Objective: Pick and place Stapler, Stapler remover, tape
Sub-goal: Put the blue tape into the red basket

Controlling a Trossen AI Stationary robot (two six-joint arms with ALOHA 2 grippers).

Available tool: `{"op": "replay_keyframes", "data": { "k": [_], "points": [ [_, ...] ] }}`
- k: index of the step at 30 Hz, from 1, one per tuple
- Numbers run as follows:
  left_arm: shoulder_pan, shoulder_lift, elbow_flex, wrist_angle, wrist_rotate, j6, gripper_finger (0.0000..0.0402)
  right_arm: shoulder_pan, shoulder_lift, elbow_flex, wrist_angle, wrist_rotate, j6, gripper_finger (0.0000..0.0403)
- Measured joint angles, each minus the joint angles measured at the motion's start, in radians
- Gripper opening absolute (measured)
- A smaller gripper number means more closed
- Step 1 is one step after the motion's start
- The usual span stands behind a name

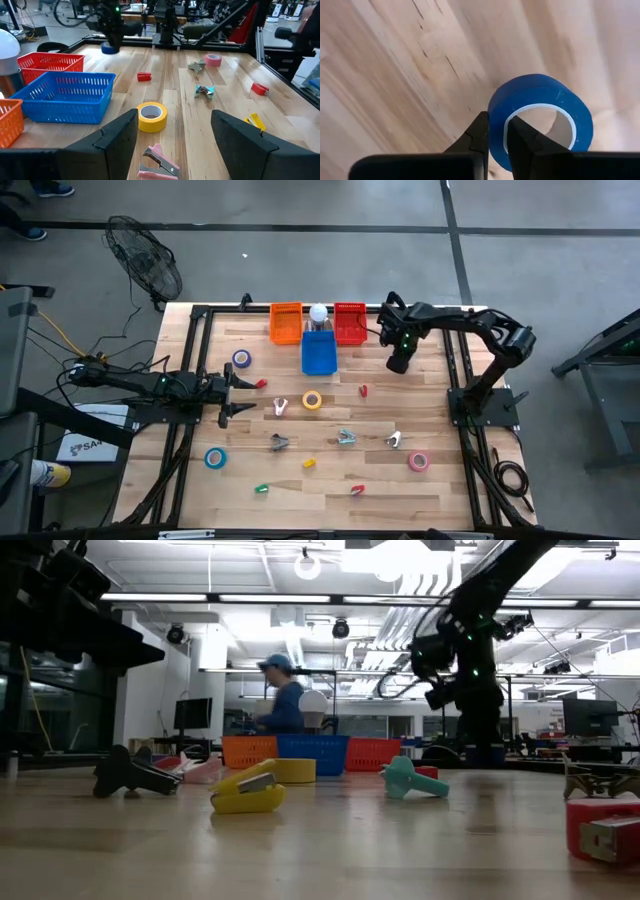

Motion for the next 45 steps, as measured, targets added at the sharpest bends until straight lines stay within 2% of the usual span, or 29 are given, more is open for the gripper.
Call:
{"op": "replay_keyframes", "data": {
  "k": [5, 11, 15, 21, 23, 27, 34, 41, 45],
  "points": [
    [0.0, 0.0, 0.0, 0.0, 0.0, 0.0, 0.0246, 0.018, 0.0, 0.139, -0.04, 0.002, -0.06, 0.0033],
    [0.0, 0.0, 0.0, 0.0, 0.0, 0.0, 0.0246, 0.025, 0.0, 0.264, -0.021, -0.052, -0.271, 0.0033],
    [0.0, 0.0, 0.0, 0.0, 0.0, 0.0, 0.0246, 0.025, 0.0, 0.28, 0.065, -0.109, -0.383, 0.0033],
    [0.0, 0.0, 0.0, 0.0, 0.0, 0.0, 0.0246, 0.029, 0.017, 0.252, 0.197, -0.116, -0.532, 0.0032],
    [0.0, 0.0, 0.0, 0.0, 0.0, 0.0, 0.0246, 0.029, 0.036, 0.253, 0.219, -0.116, -0.508, 0.0032],
    [0.0, 0.0, 0.0, 0.0, 0.0, 0.0, 0.0246, 0.029, 0.09, 0.257, 0.304, -0.113, -0.359, 0.0033],
    [0.0, 0.0, 0.0, 0.0, 0.0, 0.0, 0.0246, 0.029, 0.221, 0.401, 0.225, -0.119, -0.19, 0.0032],
    [0.0, 0.0, 0.0, 0.0, 0.0, 0.0, 0.0246, 0.029, 0.358, 0.6, 0.048, -0.174, -0.25, 0.0035],
    [0.0, 0.0, 0.0, 0.0, 0.0, 0.0, 0.0246, 0.03, 0.424, 0.643, -0.012, -0.202, -0.335, 0.0034]
  ]
}}
